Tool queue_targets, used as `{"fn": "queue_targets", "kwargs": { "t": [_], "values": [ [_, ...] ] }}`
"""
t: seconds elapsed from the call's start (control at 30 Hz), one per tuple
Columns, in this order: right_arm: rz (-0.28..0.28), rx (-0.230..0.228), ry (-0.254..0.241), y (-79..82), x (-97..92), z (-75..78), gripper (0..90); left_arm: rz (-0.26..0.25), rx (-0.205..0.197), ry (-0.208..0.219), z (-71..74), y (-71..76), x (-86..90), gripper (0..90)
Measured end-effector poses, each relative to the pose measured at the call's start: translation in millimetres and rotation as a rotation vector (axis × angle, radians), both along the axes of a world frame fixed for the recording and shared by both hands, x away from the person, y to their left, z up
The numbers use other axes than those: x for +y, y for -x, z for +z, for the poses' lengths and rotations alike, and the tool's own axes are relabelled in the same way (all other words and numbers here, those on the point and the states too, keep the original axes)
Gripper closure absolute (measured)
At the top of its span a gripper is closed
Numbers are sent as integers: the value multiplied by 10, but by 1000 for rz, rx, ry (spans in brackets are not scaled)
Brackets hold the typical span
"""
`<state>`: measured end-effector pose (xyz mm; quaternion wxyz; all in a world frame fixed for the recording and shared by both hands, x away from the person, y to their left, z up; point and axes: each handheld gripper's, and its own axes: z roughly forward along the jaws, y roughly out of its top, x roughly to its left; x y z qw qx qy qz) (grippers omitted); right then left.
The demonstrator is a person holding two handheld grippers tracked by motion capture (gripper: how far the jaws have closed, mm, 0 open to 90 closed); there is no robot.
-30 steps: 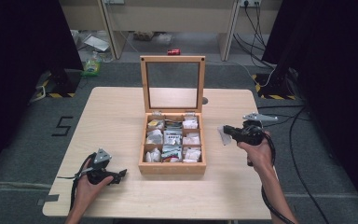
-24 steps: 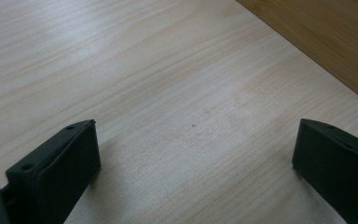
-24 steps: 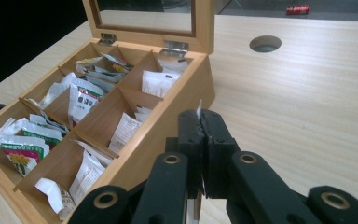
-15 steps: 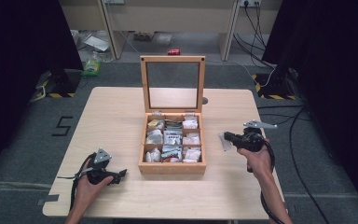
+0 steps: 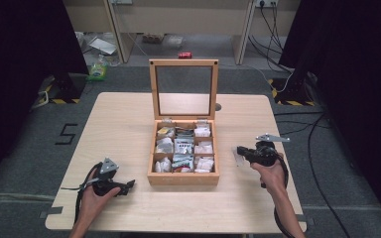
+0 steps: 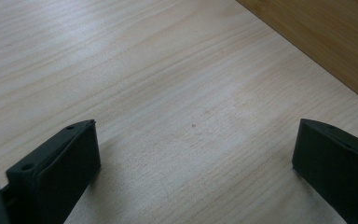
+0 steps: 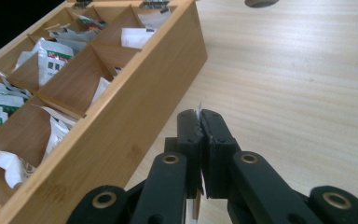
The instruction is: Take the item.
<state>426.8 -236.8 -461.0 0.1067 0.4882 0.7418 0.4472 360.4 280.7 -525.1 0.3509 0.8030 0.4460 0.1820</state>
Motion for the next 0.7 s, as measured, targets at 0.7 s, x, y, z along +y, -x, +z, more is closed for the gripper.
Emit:
{"fn": "queue_targets", "kwargs": {
  "t": [0.7],
  "values": [
    [-20,48,51,-63,-19,-228,843,1,0,1,0,0,0,2]
  ]
}}
